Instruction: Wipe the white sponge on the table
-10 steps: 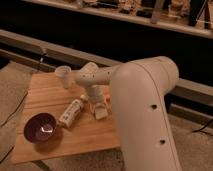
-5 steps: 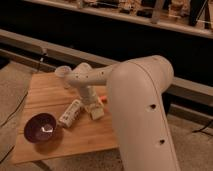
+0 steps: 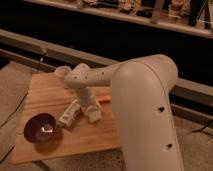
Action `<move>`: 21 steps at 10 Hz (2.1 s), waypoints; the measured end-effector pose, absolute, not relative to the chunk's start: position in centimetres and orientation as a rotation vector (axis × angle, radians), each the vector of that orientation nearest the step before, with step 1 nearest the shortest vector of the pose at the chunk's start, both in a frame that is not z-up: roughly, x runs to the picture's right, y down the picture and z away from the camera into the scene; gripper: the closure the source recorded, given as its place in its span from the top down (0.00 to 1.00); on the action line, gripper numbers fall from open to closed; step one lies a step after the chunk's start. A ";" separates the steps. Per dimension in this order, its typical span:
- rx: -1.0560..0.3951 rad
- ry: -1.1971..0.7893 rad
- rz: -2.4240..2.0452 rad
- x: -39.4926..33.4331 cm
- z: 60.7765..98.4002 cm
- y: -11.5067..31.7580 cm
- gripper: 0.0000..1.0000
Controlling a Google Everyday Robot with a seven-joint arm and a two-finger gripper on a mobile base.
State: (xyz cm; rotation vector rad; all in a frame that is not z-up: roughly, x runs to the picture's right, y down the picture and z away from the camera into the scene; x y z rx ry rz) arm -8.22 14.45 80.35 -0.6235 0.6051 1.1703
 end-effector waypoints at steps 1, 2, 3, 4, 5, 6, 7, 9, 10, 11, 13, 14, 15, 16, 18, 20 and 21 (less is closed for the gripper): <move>-0.639 0.596 1.176 -8.3 80.1 14.9 0.00; -0.656 0.583 1.181 -8.5 79.9 15.3 0.00; -0.684 0.573 1.180 -8.7 79.4 16.1 0.00; -0.695 0.571 1.179 -8.7 79.1 16.5 0.00; -0.709 0.571 1.177 -8.6 78.8 16.9 0.00; -0.721 0.572 1.176 -8.5 78.4 17.3 0.00; -0.735 0.577 1.176 -8.2 77.8 17.7 0.00; -0.750 0.590 1.174 -7.6 76.9 18.3 0.00; -0.758 0.605 1.172 -7.0 76.3 18.8 0.00; -0.763 0.613 1.171 -6.8 76.1 19.0 0.00; -0.781 0.646 1.176 -5.9 75.7 19.9 0.00; -0.791 0.666 1.184 -5.3 75.7 20.3 0.00; -0.796 0.679 1.191 -5.0 75.9 20.5 0.00; -0.801 0.698 1.201 -4.5 76.1 20.9 0.00; -0.797 0.736 1.229 -3.2 76.8 21.0 0.00; -0.761 0.771 1.273 -1.1 78.2 19.8 0.00; -0.746 0.782 1.286 -0.3 78.6 19.2 0.00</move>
